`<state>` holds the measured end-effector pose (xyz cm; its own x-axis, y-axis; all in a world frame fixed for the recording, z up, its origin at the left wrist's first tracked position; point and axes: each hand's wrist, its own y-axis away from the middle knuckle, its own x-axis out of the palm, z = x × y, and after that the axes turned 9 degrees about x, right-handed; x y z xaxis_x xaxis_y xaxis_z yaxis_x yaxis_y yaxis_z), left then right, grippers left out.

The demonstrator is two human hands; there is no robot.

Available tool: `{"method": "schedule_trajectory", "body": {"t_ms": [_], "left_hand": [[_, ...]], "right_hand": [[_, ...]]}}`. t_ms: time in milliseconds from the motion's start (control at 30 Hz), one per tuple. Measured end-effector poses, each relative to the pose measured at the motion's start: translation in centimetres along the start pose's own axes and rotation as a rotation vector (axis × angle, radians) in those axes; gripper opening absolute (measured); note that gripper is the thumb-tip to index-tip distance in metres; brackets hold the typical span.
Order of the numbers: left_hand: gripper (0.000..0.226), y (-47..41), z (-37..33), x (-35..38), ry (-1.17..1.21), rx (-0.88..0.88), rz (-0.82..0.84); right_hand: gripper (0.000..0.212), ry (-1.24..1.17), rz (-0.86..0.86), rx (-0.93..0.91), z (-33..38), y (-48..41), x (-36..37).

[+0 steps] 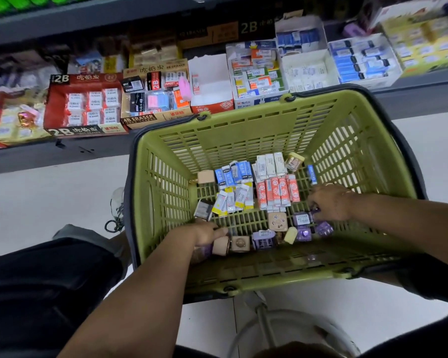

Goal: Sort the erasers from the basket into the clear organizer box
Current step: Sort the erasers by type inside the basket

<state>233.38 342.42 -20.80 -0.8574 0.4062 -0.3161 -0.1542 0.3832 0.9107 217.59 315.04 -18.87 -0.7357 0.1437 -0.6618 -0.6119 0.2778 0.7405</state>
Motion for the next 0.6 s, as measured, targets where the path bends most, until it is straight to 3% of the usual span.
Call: {"method": "schedule_trajectory", "body": {"t_ms": [300,467,600], "left_hand": [[0.08,0.5,0.6,-0.6,0.081,-0.01,0.053],[0.095,0.8,0.3,-1.0,-0.006,-0.053,0.157],[0.093,0.8,0.3,-1.2,-0.055,-0.003,0.171]], "right_hand": [[0.037,-0.06,0.029,0.021,1.2,0.5,-2.4],[0.035,-0.353,0.041,-0.038,2.4,0.2,-3.9],[0.023,-0.431,0.085,-0.031,2.1,0.2,-3.8]]}}
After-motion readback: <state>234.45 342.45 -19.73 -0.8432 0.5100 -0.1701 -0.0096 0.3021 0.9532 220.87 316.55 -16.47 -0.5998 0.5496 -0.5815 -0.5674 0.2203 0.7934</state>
